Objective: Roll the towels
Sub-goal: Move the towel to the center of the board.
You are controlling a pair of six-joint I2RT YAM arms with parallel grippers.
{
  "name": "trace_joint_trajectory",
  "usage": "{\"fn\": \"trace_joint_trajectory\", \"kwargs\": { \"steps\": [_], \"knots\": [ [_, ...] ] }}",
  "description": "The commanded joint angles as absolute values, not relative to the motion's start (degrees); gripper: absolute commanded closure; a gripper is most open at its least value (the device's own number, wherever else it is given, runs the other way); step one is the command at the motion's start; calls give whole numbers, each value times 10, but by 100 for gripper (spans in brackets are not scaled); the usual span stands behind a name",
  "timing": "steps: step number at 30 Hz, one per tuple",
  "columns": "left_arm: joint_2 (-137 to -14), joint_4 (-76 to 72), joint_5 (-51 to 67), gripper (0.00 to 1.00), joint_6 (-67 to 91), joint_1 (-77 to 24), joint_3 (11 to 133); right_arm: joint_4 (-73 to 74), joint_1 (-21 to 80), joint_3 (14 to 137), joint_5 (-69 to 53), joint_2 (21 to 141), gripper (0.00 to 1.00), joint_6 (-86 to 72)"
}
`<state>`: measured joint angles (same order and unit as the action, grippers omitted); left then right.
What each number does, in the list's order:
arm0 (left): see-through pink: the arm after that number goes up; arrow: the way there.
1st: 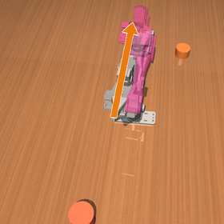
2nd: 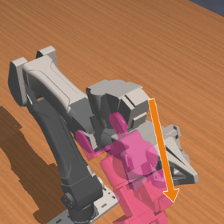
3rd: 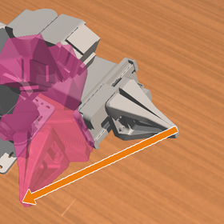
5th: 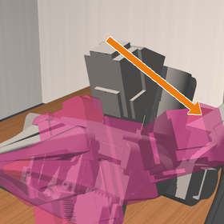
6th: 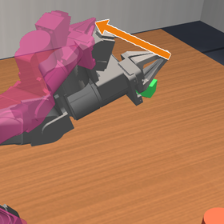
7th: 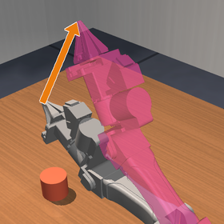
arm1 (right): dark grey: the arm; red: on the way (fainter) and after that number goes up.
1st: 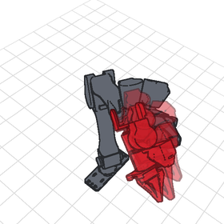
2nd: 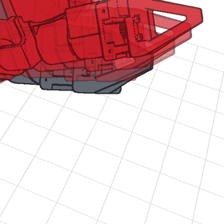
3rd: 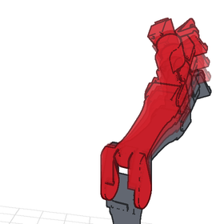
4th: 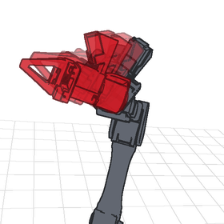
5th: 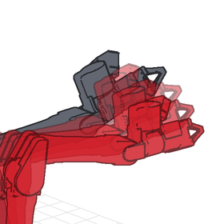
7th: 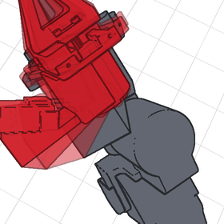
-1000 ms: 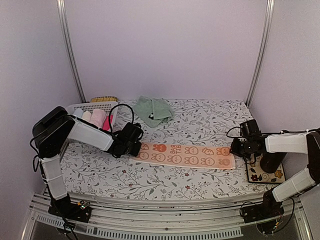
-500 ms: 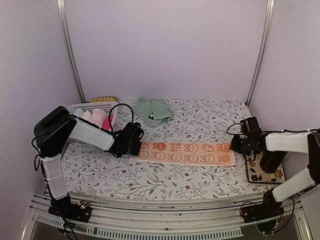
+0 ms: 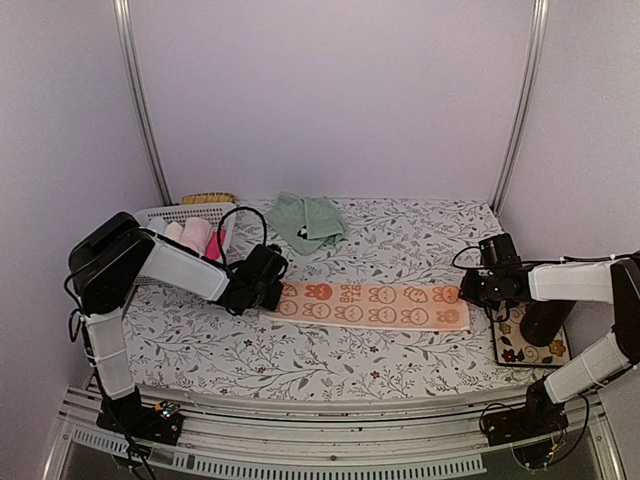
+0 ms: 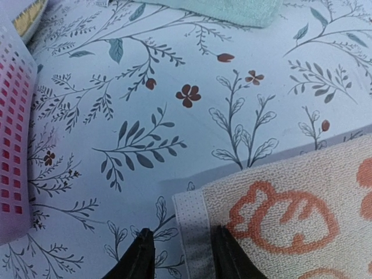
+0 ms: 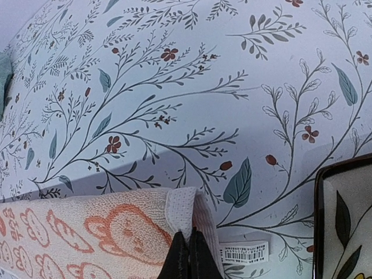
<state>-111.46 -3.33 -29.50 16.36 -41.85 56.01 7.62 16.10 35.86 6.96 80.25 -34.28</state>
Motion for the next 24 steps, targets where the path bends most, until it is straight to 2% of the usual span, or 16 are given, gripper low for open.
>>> {"fn": "trace_joint_trajectory", "kwargs": {
  "steps": [1, 10, 20, 24],
  "knots": [
    [-1146, 17, -300, 63, 167, -403, 555, 44, 157, 376, 85, 835, 98, -345],
    [-1150, 20, -309, 62, 173, -401, 555, 31, 157, 385, 113, 878, 98, -347],
    [-1146, 21, -321, 63, 178, -399, 549, 17, 157, 377, 104, 815, 98, -343],
    [-1152, 22, -321, 63, 181, -397, 553, 26, 158, 400, 112, 849, 97, -339]
  ]
}}
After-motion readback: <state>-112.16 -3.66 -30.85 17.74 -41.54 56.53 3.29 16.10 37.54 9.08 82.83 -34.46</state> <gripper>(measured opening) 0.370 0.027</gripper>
